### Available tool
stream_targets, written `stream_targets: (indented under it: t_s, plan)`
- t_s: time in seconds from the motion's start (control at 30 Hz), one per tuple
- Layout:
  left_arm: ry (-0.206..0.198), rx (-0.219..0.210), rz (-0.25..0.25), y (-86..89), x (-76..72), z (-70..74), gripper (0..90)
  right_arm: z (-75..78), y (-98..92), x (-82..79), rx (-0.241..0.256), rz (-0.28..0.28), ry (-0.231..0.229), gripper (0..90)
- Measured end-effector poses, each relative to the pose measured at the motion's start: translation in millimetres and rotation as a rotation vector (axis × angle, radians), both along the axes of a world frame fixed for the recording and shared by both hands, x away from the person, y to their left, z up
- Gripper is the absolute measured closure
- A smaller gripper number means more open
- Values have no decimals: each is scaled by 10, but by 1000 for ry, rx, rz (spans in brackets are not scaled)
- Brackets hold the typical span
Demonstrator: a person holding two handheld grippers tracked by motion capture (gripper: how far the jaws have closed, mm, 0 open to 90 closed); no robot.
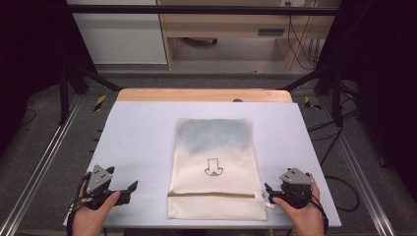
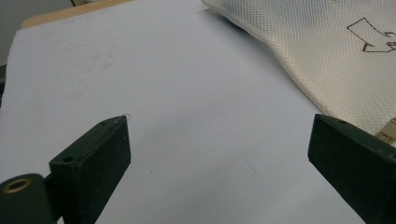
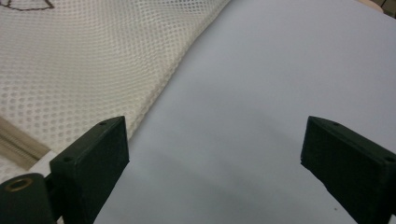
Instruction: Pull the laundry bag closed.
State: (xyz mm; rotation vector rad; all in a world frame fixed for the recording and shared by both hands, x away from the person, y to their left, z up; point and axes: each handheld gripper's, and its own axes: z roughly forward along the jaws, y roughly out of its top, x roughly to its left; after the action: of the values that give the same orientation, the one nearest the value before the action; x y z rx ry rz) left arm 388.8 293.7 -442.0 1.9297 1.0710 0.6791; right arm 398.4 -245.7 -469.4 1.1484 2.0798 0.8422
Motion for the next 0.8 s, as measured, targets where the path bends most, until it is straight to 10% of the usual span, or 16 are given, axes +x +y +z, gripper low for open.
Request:
stream_targets:
  t_s: [0.3,0.8]
  plan:
    - [24,-7,-6,27,-9,-27,58,148,183,2,-53,76,3,232]
    - [47,18,23,10,33,-45,69,746,1184,244,-196,358,90,312]
